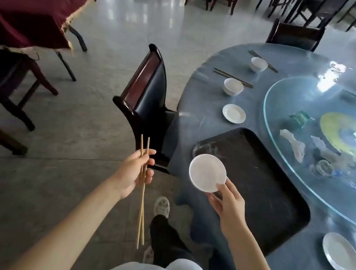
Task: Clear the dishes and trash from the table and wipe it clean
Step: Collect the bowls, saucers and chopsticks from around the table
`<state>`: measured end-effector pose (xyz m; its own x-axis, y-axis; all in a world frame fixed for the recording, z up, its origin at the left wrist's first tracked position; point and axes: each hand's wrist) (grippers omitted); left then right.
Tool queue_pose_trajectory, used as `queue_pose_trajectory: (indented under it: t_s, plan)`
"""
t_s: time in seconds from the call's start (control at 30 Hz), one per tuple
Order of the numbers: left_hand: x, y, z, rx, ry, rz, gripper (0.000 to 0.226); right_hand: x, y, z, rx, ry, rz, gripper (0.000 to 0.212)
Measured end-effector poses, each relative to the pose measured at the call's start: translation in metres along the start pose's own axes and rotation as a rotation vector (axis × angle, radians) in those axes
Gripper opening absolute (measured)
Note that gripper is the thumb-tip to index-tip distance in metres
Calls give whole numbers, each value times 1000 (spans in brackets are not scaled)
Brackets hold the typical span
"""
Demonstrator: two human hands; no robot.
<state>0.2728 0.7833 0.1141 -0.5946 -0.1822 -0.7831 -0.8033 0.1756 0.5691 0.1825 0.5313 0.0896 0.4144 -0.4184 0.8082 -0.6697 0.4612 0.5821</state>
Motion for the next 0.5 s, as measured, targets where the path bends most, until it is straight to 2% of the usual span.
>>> queue_pose_trajectory:
  t_s: [0.23,0.5]
  plan:
    - [-81,-69,59,30,13,-53,26,20,-53,-118,93,21,10,32]
    - [-203,-182,120,53,-16,-75,25,66,-116,-259,67,-52,45,34]
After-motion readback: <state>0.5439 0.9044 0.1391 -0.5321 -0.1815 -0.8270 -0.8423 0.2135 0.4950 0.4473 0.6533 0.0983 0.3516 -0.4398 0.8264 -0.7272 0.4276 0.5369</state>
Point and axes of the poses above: each hand's wrist, its own y-axis away from the middle knuckle, its own z-axis out of the back of the hand, x = y × z
